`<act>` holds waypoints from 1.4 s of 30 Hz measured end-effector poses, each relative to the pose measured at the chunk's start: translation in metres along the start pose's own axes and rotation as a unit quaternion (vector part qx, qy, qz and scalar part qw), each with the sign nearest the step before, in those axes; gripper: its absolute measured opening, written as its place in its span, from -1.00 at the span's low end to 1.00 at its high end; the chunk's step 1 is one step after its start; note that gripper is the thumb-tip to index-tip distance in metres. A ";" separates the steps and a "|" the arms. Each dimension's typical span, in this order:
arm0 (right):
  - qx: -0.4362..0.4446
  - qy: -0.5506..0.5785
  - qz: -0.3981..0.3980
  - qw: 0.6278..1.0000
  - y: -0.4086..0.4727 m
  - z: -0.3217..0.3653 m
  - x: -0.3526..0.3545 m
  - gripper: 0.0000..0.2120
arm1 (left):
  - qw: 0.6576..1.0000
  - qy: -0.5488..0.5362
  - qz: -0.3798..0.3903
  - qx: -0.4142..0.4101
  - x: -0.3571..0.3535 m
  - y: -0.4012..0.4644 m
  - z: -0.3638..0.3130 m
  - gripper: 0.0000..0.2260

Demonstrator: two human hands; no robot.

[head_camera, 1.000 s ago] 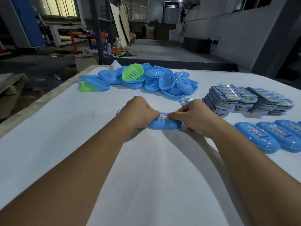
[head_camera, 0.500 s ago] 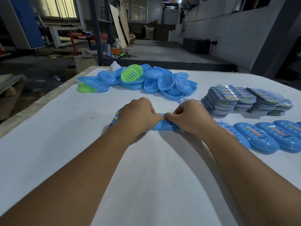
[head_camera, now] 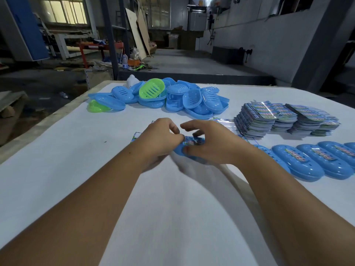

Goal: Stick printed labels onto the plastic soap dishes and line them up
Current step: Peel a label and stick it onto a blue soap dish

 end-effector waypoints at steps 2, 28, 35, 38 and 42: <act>-0.006 -0.027 0.030 0.999 -0.003 0.000 0.000 -0.43 | 1.000 -0.019 -0.005 -0.002 0.002 0.002 0.001 -0.87; -0.203 -0.180 0.085 0.959 -0.049 -0.050 0.068 -0.70 | 0.974 0.209 -0.081 -0.020 0.013 0.010 -0.001 -0.89; -0.149 -0.163 0.070 0.973 -0.040 -0.043 0.061 -0.74 | 0.973 0.215 -0.074 -0.028 0.013 0.008 -0.001 -0.90; -0.097 -0.111 0.045 0.988 -0.028 -0.028 0.048 -0.80 | 0.974 0.213 -0.073 -0.028 0.014 0.009 -0.001 -0.91; -0.057 -0.061 0.027 0.996 -0.018 -0.016 0.024 -0.87 | 0.971 0.215 -0.102 -0.034 0.024 0.013 0.000 -0.91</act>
Point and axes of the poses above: each hand's wrist, its own y-axis towards the middle knuckle, its own x-axis out of the back of the hand, z = x × y, the point moved 7 cm from there along y, towards the middle knuckle, and after that the axes turned 10 degrees about x, right-handed, at the moved point
